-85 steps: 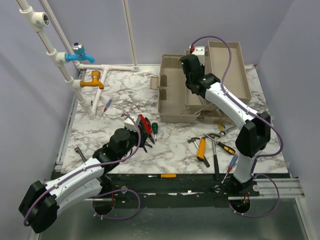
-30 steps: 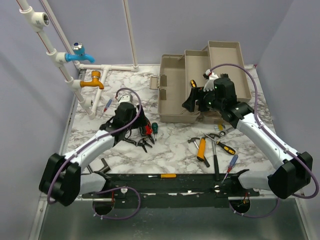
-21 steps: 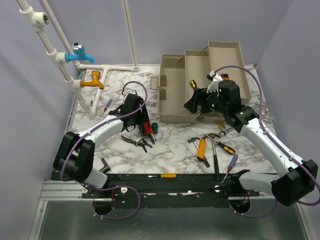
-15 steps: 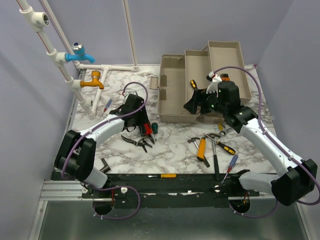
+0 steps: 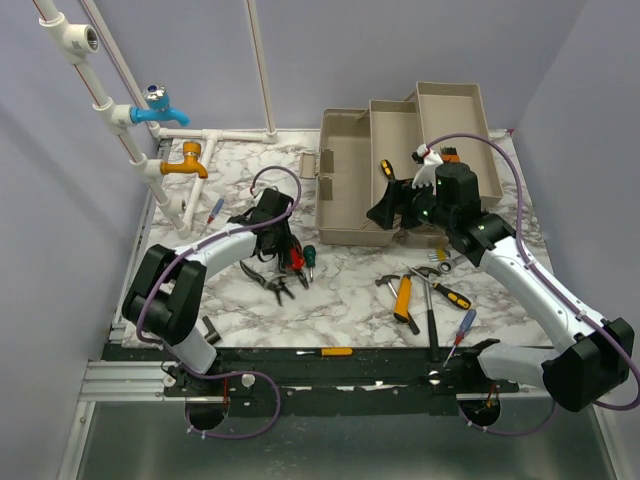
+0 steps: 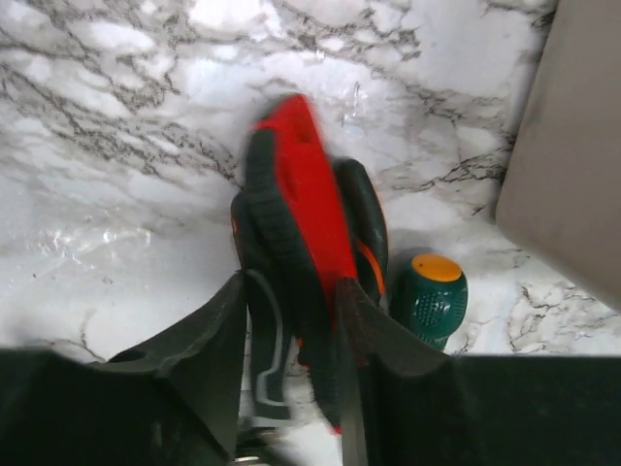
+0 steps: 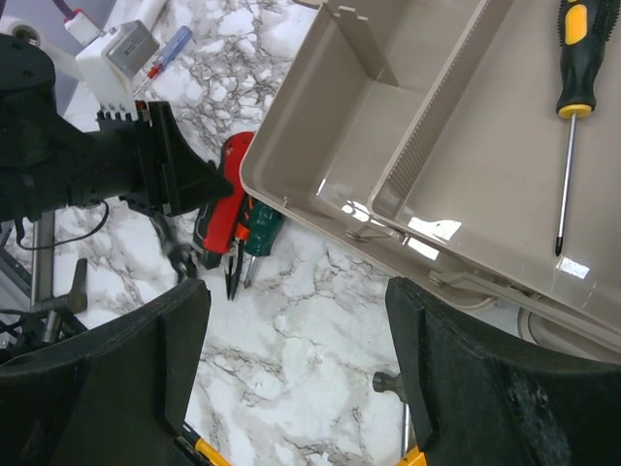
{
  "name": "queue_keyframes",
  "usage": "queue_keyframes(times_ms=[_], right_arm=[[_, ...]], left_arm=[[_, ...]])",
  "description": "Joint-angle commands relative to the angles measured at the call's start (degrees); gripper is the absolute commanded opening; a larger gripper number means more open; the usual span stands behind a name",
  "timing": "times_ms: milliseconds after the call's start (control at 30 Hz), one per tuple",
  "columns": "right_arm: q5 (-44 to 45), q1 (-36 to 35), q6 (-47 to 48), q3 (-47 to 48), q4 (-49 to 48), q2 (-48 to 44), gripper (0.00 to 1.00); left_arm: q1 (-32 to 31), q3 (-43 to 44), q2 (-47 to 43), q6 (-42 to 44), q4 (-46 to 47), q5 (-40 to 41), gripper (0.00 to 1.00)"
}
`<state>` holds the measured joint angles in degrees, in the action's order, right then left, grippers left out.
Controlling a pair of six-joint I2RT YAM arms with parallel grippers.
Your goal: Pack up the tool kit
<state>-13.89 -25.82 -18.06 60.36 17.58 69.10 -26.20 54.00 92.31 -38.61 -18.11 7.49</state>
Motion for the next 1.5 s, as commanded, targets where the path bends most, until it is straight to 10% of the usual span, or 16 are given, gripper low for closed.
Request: queue_keyframes(times_ms=[0,100,433,867,1467], right_arm=[[-3.4,-1.0,0.2,0.5,0.4,0.8,0.80],[-2.9,-3.3,0.7,1.4,1.5,2.6,0.80],[0.9,-11.6,-1.0,1.7,0.0,6.9,0.79],[3.1,-13.4,-1.4,1.6,-0.2,6.4,0.79],[5.4,-13.4,-1.3,2.5,0.1,4.1,0.79]], left_arm=[[0.4,0.2,-0.8,0.9,0.0,0.5,0.20],[0.4,-2.5,-4.6,1.9,2.9,-0.3,0.01],[0.4,-9.8,-14.0,3.9,3.7,1.0,0.02],[3.8,-11.7,-16.9,2.0,-0.4,9.8,0.73],[8.2,-2.8,-4.6,1.5,-7.8,-0.9,0.53]])
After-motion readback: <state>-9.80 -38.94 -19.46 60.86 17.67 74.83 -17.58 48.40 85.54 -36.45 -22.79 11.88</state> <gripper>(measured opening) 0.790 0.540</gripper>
